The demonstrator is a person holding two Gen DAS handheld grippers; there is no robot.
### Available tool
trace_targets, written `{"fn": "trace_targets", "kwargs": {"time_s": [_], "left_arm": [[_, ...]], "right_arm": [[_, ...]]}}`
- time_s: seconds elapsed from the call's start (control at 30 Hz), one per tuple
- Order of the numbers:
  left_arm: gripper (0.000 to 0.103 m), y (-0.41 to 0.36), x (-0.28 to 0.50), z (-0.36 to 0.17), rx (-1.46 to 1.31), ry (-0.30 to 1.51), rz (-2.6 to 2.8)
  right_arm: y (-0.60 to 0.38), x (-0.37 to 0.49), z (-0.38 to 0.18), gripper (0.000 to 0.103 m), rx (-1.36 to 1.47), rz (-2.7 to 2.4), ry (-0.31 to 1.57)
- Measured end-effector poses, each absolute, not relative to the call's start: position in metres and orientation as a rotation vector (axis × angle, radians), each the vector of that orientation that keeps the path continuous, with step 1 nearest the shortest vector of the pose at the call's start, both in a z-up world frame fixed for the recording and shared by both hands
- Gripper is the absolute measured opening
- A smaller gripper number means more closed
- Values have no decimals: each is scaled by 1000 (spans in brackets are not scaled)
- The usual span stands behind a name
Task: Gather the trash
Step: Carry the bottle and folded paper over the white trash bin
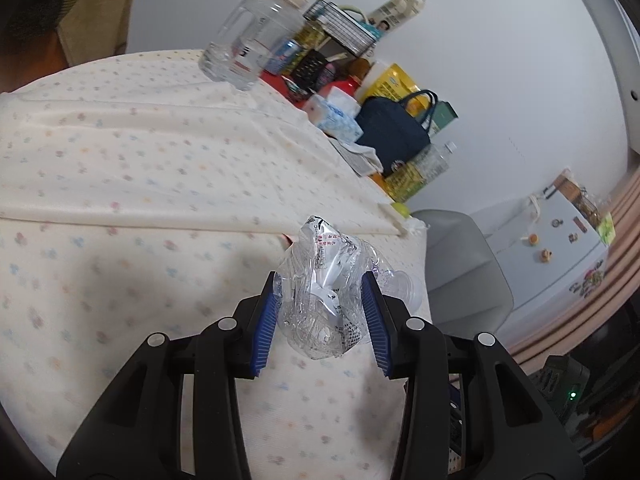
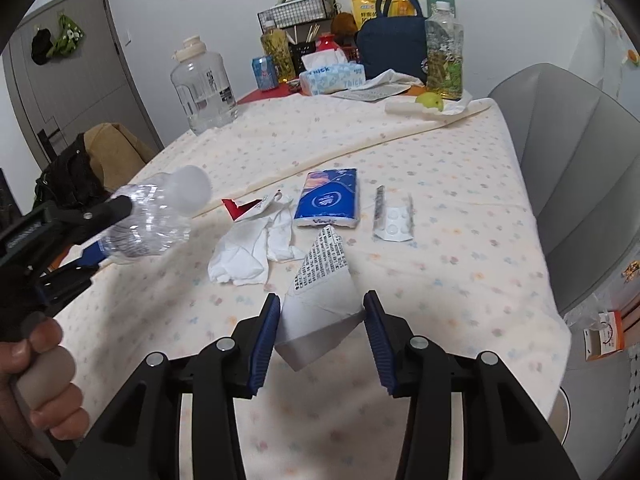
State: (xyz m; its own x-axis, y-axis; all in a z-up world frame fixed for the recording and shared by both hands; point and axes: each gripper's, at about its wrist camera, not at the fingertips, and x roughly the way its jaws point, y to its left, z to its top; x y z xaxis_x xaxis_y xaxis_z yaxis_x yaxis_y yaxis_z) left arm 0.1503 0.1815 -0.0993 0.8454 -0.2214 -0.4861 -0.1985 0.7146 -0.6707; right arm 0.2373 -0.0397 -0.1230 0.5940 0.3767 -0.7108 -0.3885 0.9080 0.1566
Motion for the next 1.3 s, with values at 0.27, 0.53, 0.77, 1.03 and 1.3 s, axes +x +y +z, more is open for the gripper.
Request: {"fn": "trace_targets", "kwargs": {"time_s": [0.27, 0.53, 0.77, 1.03, 1.3], "left_arm": [[41, 140, 156, -88, -740, 599, -76], [41, 87, 165, -79, -672, 624, -149], [41, 35, 178, -72, -601, 654, -209], [41, -32, 194, -72, -523, 707, -281], [41, -97, 215, -77, -444, 767, -340]], "right_arm": [[-81, 225, -107, 43, 22, 415, 784], [-141, 215, -102, 43, 85, 322, 755], [-207, 211, -104, 43, 155, 234, 740], [-271, 206, -119, 43, 231, 164, 742], [-328, 203, -138, 43, 305, 99, 761]]}}
